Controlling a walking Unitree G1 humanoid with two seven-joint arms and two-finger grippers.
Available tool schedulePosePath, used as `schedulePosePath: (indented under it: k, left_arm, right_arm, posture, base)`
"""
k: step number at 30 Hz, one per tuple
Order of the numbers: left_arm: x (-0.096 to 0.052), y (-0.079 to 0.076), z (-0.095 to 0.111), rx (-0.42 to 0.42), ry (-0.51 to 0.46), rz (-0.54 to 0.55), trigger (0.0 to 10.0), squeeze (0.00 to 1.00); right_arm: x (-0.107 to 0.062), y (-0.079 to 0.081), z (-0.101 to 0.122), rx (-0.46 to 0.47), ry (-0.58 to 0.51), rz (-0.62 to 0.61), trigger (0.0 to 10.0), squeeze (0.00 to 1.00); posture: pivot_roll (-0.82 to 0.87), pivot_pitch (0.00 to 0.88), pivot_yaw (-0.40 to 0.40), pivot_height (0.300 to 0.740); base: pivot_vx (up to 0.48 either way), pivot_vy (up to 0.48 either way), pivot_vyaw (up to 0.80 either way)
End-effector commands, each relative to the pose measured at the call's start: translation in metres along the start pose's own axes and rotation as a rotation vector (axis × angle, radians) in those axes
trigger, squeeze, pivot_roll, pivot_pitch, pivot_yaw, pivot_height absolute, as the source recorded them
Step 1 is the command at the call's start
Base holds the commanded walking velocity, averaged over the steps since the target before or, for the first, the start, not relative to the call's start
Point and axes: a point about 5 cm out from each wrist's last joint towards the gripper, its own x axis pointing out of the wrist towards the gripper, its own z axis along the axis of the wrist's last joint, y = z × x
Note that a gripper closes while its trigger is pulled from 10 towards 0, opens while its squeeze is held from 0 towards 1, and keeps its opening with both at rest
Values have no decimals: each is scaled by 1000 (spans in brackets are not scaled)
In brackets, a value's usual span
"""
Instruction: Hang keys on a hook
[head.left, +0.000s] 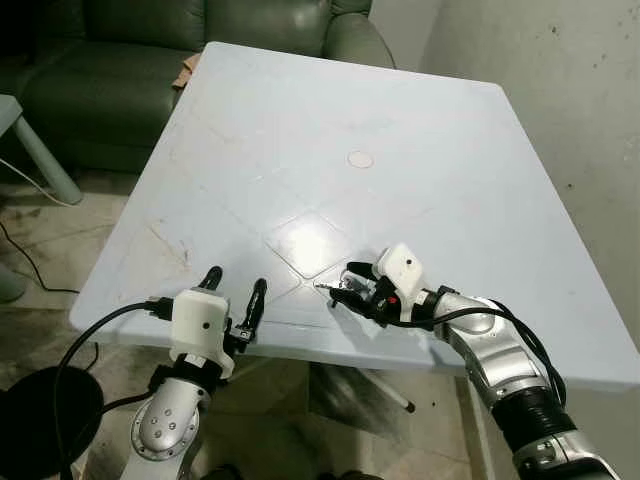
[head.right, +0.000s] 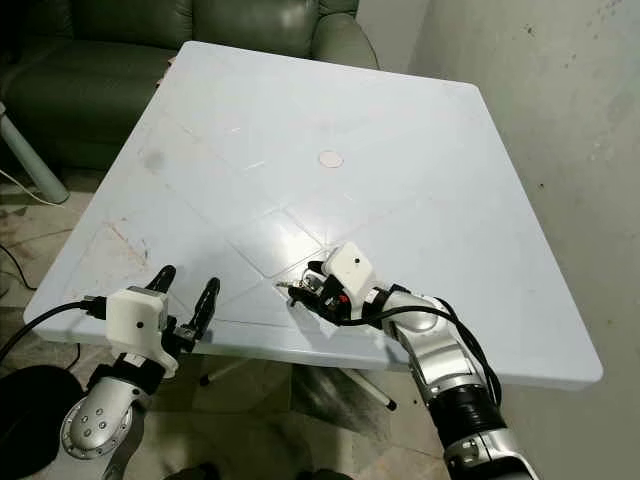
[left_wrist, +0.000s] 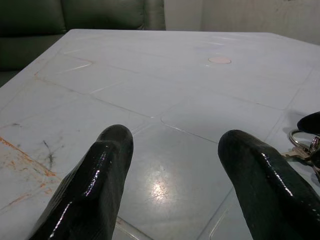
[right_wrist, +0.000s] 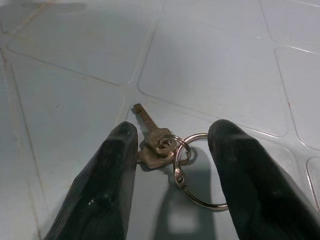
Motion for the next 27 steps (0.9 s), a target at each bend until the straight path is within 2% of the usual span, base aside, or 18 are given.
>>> schedulePosePath:
  k: [1, 19, 20, 21, 25, 26, 27]
  left_arm:
    - [1, -1, 3, 5, -8, -2, 10000, 0]
    - [1, -1, 4, 1, -10, 1, 10000, 0]
    - [1, -1, 4, 1, -11, 1, 10000, 0]
    - [2, -1, 4, 1, -12, 1, 10000, 0]
    - [2, -1, 4, 2, -12, 1, 10000, 0]
    - [2, -1, 4, 2, -12, 1, 10000, 0]
    - [2, -1, 4, 3, -13, 1, 10000, 0]
  right_arm:
    - [-2, -1, 1, -4, -4, 16, 0, 0]
    - [-1, -2, 2, -21, -6, 13, 0, 0]
    - [-1, -2, 2, -23, -8, 13, 706, 0]
    - [-1, -2, 2, -29, -9, 12, 980, 0]
    - [-1, -2, 2, -32, -8, 13, 980, 0]
    - [-1, -2, 2, -31, -14, 18, 0, 0]
    - [-1, -2, 2, -31, -13, 21, 0, 0]
  posture:
    - [-42, 161, -108, 740]
    - [-42, 161, -109, 740]
    - [-41, 161, -109, 740]
    - [-41, 161, -109, 740]
    - [-41, 161, -109, 740]
    - [-41, 161, -109, 740]
    - [-41, 161, -108, 740]
  base:
    - [0, 0, 0]
    - [0, 0, 0]
    - [0, 0, 0]
    - [0, 0, 0]
    - [0, 0, 0]
    - [0, 0, 0]
    - [0, 0, 0]
